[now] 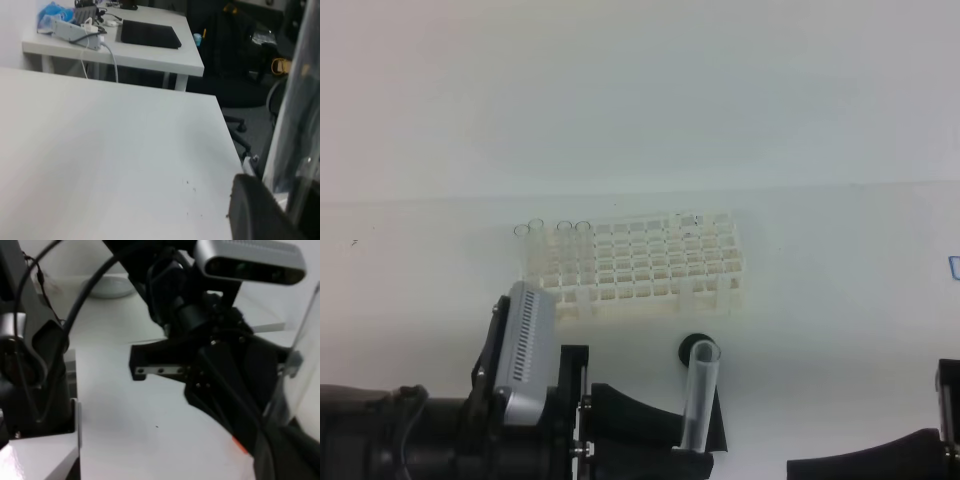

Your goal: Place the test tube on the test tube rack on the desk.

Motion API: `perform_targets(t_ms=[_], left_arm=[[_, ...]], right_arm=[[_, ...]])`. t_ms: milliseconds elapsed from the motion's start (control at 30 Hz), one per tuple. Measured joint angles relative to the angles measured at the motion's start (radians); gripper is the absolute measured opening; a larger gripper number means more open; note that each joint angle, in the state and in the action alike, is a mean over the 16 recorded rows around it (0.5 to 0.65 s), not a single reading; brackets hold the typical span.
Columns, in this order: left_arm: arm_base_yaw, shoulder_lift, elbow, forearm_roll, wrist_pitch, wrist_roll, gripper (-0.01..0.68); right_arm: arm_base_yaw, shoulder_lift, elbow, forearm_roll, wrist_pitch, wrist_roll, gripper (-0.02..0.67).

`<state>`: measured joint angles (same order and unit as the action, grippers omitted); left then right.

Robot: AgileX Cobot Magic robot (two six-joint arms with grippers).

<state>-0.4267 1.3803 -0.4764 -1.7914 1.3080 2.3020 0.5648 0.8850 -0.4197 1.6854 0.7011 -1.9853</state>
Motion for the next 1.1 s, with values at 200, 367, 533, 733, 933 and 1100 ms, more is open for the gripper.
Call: perform_targets(t_ms=[200, 367, 533, 733, 933, 1100], left_arm=[[0.0, 0.0, -0.037, 0.0, 0.0, -0.034, -0.001], [0.0, 0.0, -0.053, 0.0, 0.0, -0.056, -0.001], [0.0, 0.0, -0.058, 0.0, 0.0, -0.073, -0.001], [0.0, 0.0, -0.059, 0.0, 0.0, -0.086, -0.001], [0.0, 0.0, -0.059, 0.0, 0.0, -0.092, -0.001], [0.0, 0.0, -0.059, 0.0, 0.0, -0.084, -0.001]], right_arm=[[0.0, 0.0, -0.004, 0.0, 0.012, 0.016, -0.001], [0.0, 0.0, -0.006, 0.0, 0.016, 0.025, -0.001], [0.0, 0.0, -0.007, 0.0, 0.018, 0.026, -0.001], [0.0, 0.0, -0.013, 0.0, 0.02, 0.034, 0.012], [0.0, 0.001, -0.048, 0.0, 0.002, 0.052, 0.068], [0.001, 0.014, -0.099, 0.0, -0.03, 0.078, 0.163]])
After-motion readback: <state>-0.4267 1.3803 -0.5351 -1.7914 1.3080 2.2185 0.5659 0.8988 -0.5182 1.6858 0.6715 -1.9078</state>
